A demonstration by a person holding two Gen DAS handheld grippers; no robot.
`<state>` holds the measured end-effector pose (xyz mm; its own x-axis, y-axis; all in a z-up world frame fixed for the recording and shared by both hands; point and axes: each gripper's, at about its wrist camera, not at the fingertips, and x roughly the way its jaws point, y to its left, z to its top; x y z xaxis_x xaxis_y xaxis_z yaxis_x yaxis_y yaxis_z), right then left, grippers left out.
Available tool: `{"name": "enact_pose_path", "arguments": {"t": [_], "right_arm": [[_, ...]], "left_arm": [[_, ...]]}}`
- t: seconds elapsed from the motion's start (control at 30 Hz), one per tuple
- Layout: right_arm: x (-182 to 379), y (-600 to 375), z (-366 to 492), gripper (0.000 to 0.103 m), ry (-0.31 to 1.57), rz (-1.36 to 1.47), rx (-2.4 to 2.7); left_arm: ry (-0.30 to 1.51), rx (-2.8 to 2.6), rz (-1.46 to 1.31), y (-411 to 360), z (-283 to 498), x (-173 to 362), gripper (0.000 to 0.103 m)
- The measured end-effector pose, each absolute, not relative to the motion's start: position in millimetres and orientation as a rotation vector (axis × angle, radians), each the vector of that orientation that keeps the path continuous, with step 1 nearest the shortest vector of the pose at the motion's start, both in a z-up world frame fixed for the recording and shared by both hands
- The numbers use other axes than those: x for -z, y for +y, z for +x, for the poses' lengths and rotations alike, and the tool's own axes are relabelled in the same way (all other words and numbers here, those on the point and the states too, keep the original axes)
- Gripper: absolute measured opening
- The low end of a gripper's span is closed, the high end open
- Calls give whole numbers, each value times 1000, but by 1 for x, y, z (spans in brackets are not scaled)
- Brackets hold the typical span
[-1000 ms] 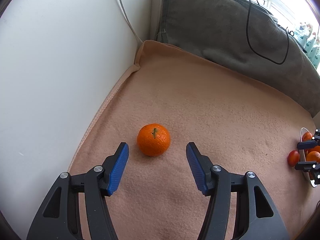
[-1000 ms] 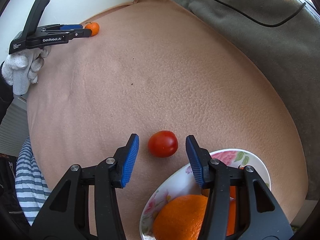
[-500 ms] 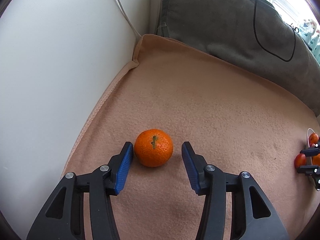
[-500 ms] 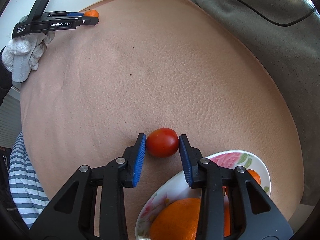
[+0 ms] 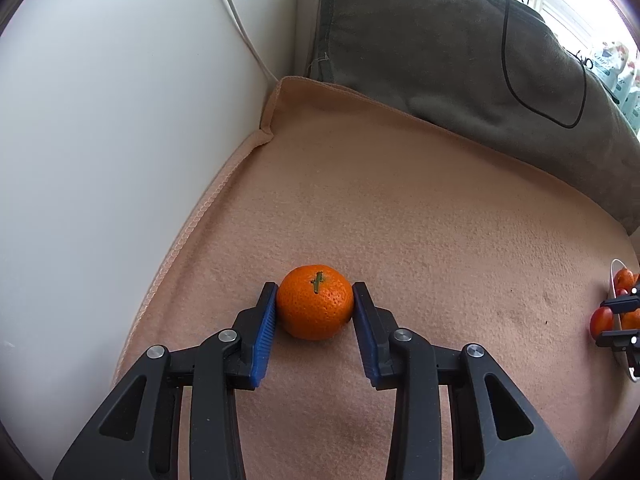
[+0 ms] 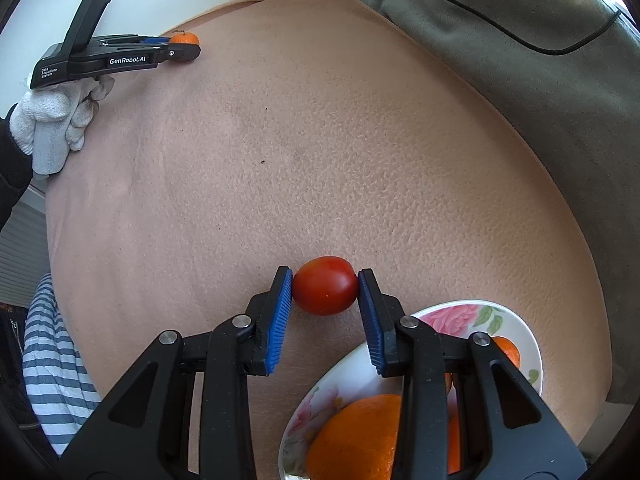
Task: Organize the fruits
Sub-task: 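Close the right gripper on the red tomato while the left closes on the tangerine, then carry the tangerine over the plate with the left gripper while the right carries the tomato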
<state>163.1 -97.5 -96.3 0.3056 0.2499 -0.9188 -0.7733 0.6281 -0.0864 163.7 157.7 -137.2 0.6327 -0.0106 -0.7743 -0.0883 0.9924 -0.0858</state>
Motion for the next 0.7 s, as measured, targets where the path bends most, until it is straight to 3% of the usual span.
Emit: {"name": "enact_pose_path", "arguments": {"t": [0.7], "right_arm": [[37, -169, 113, 35, 898, -362, -682]], "left_arm": [[762, 229, -96, 58, 127, 71, 35]]}}
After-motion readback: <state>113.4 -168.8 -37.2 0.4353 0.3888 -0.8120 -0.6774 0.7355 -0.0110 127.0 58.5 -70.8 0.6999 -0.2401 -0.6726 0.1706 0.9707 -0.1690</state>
